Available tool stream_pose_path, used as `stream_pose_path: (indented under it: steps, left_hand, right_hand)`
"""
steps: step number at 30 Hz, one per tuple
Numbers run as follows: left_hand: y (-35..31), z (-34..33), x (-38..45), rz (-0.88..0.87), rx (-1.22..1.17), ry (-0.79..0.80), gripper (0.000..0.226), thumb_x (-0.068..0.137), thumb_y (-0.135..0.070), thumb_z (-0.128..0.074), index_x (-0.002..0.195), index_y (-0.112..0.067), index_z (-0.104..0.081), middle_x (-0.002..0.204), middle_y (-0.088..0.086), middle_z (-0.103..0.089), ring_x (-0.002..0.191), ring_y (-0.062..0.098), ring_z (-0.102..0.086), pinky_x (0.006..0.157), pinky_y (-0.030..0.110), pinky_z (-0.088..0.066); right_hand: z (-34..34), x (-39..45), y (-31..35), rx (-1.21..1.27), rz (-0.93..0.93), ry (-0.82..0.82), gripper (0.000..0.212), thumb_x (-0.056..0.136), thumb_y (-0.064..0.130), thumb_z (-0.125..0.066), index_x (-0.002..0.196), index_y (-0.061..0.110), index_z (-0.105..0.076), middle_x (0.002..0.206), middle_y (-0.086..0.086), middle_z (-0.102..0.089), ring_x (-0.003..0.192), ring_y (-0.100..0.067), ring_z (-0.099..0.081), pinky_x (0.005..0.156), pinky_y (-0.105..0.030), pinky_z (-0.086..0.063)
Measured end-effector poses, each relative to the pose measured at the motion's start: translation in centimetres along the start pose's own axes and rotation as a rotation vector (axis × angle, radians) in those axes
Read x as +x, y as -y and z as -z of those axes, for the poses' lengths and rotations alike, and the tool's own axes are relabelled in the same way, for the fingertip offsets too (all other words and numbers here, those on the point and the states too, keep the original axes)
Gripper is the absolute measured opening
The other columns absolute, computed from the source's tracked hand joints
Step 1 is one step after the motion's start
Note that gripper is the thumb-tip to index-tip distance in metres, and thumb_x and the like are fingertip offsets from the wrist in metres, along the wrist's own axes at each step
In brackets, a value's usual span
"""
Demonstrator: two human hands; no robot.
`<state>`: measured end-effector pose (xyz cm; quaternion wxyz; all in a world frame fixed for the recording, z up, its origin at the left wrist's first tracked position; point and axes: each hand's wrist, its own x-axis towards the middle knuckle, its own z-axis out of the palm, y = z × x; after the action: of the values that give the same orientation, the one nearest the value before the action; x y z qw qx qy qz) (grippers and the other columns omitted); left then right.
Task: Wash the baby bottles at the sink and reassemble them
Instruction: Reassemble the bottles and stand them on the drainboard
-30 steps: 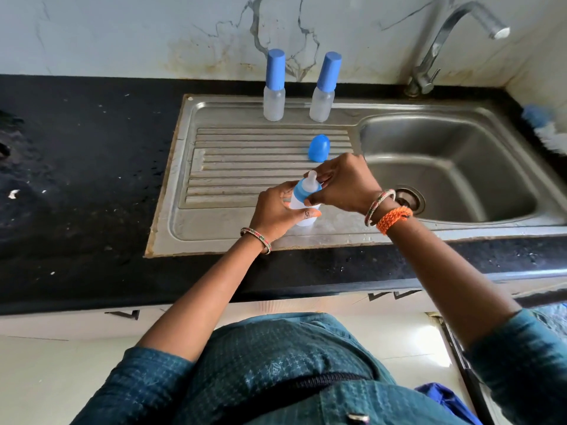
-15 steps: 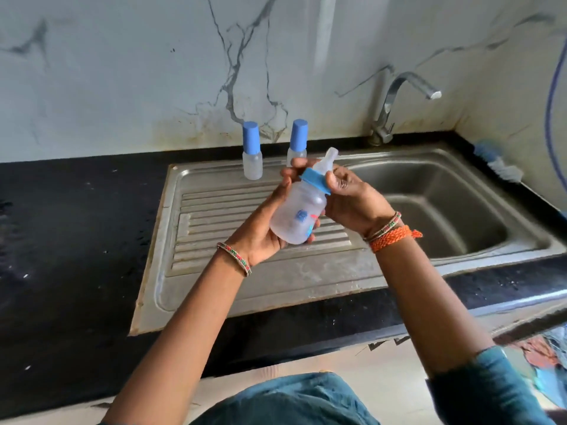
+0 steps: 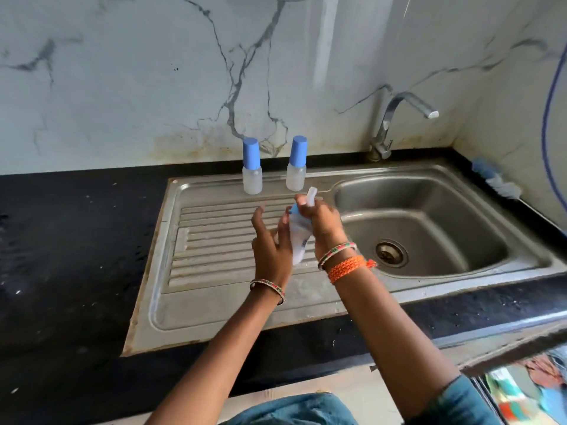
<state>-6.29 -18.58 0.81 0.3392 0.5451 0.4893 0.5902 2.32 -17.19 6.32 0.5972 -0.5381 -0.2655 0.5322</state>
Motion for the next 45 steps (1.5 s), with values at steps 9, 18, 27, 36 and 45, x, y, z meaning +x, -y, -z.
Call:
stream_pose_path:
  steps: [9,18,27,36,45]
  left_hand:
    - [0.6,0.1,1.2,-0.362,0.402,-0.014,0.031,0.091,-0.04,-0.045,0.1,-0.012,-0.055,0.075,-0.001,-0.058,0.069,0.016,-0.053,0.063,0.033,-0.044]
    - [4.0,2.5,5.2,0.184,0.294,0.468,0.047,0.074,-0.057,-0.067,0.107,-0.027,-0.053,0.094,-0.011,-0.064,0.083,-0.001,-0.062,0.064,0.01,-0.045]
    - [5.1,3.0,8.2,0.317,0.181,0.287,0.054,0.062,-0.062,-0.068,0.102,-0.028,-0.056,0.094,-0.006,-0.066,0.082,0.01,-0.063,0.07,0.027,-0.052]
    - [1.2,-5.1,12.9,0.269,-0.012,0.296,0.023,0.084,-0.034,-0.069,0.1,-0.022,-0.059,0.094,-0.004,-0.066,0.088,0.012,-0.063,0.074,0.026,-0.052]
    - [-0.9,-14.2,12.1,0.248,0.039,0.47,0.037,0.074,-0.043,-0.069,0.1,-0.018,-0.06,0.101,0.001,-0.064,0.098,0.02,-0.062,0.086,0.035,-0.05]
  right_hand:
    - [0.1,2.4,-4.8,-0.056,-0.067,-0.163,0.032,0.081,0.005,-0.072,0.11,0.001,-0.058,0.078,-0.008,-0.06,0.066,-0.013,-0.054,0.064,-0.026,-0.049]
    - [0.3,5.1,-3.7,-0.385,0.007,0.061,0.046,0.093,0.042,-0.055,0.113,0.002,-0.061,0.106,-0.017,-0.068,0.094,-0.026,-0.066,0.087,-0.036,-0.054]
    - [1.0,12.2,-2.4,-1.445,0.187,0.156,0.044,0.081,0.026,-0.072,0.123,0.024,-0.061,0.131,-0.011,-0.052,0.121,-0.031,-0.049,0.097,-0.037,-0.042]
    - [8.2,13.2,16.5,-0.51,0.243,0.37,0.013,0.079,0.024,-0.076,0.092,0.021,-0.075,0.093,-0.009,-0.071,0.071,-0.015,-0.069,0.059,-0.025,-0.057]
    - [22.8,17.0,3.0,-1.232,-0.194,-0.275,0.02,0.083,0.005,-0.059,0.098,-0.004,-0.07,0.106,-0.023,-0.067,0.105,-0.034,-0.062,0.082,-0.033,-0.049]
